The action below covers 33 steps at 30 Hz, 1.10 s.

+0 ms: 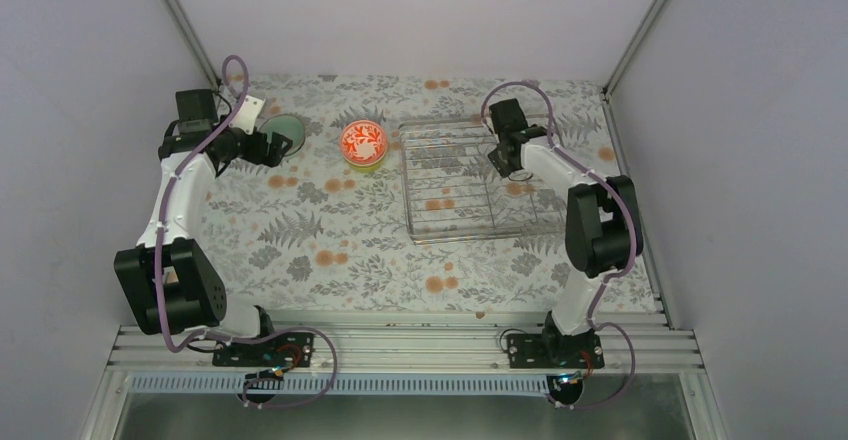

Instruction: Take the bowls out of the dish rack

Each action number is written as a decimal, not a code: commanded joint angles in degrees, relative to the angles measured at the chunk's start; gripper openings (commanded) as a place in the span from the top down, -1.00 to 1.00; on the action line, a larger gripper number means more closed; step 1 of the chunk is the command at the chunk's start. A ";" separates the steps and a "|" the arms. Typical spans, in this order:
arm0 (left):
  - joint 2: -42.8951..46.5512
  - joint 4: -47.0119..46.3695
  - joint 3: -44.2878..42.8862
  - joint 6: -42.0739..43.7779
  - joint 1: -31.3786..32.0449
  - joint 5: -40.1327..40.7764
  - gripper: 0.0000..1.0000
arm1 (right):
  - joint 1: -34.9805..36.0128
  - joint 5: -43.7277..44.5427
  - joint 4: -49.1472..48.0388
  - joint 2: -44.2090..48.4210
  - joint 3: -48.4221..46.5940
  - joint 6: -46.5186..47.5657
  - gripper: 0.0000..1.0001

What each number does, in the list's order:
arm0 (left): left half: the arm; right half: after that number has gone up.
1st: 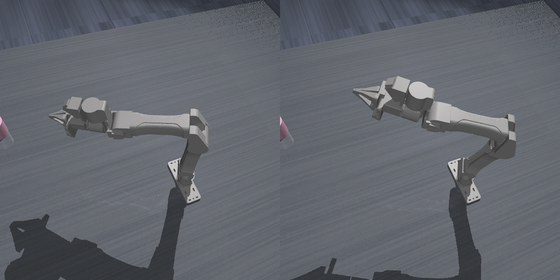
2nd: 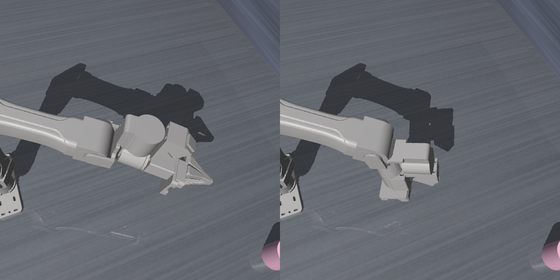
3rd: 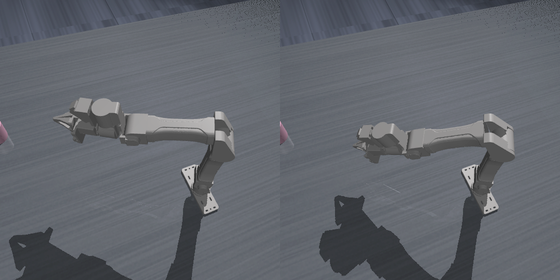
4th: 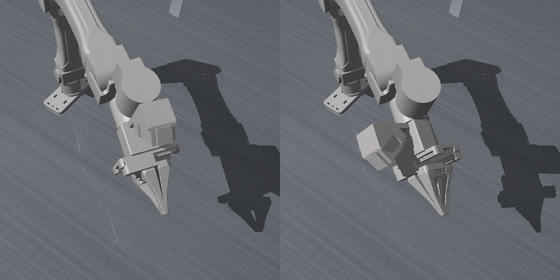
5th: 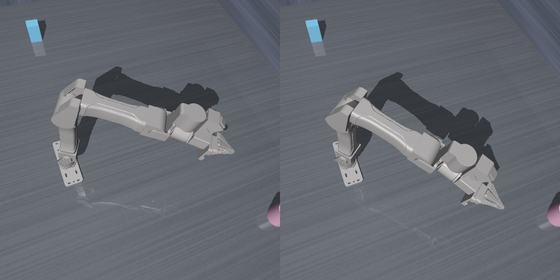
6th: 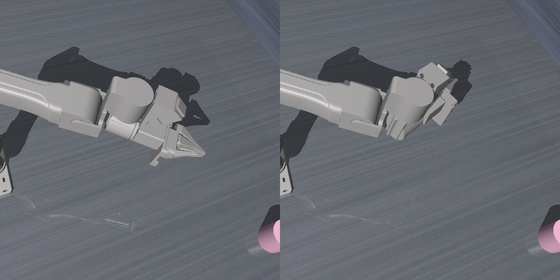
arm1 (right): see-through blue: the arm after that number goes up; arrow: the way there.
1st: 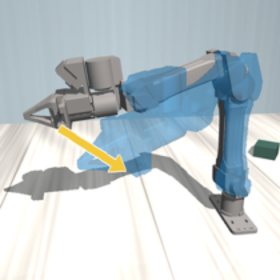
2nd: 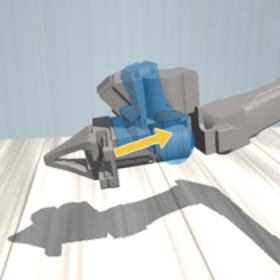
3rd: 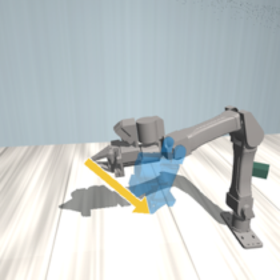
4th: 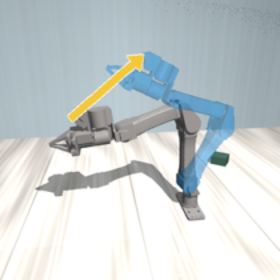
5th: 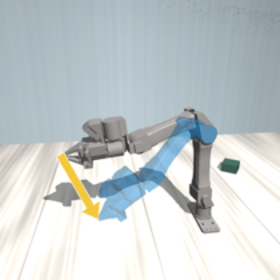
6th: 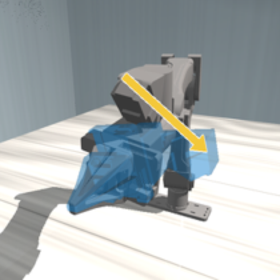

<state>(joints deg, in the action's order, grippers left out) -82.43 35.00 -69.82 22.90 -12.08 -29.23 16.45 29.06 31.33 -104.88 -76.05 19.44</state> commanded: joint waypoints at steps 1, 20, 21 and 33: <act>1.55 -0.75 0.61 -0.57 -0.40 -1.79 -1.00 | 0.15 6.24 -1.84 1.63 1.10 -0.30 -0.76; 2.11 -0.09 0.55 -0.57 -1.02 -2.78 -1.00 | -1.33 7.71 -0.18 3.28 3.15 -1.95 -0.04; 2.11 -0.03 0.56 -0.57 -1.02 -2.83 -1.00 | -1.45 7.76 -0.18 3.61 3.35 -1.87 0.00; 1.86 2.64 -3.10 1.27 -1.02 -4.65 -1.00 | -3.69 2.96 -0.73 11.00 3.67 -1.38 0.49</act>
<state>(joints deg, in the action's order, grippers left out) -81.97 35.88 -69.91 23.00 -12.80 -31.35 14.24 35.46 30.50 -98.43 -72.69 18.76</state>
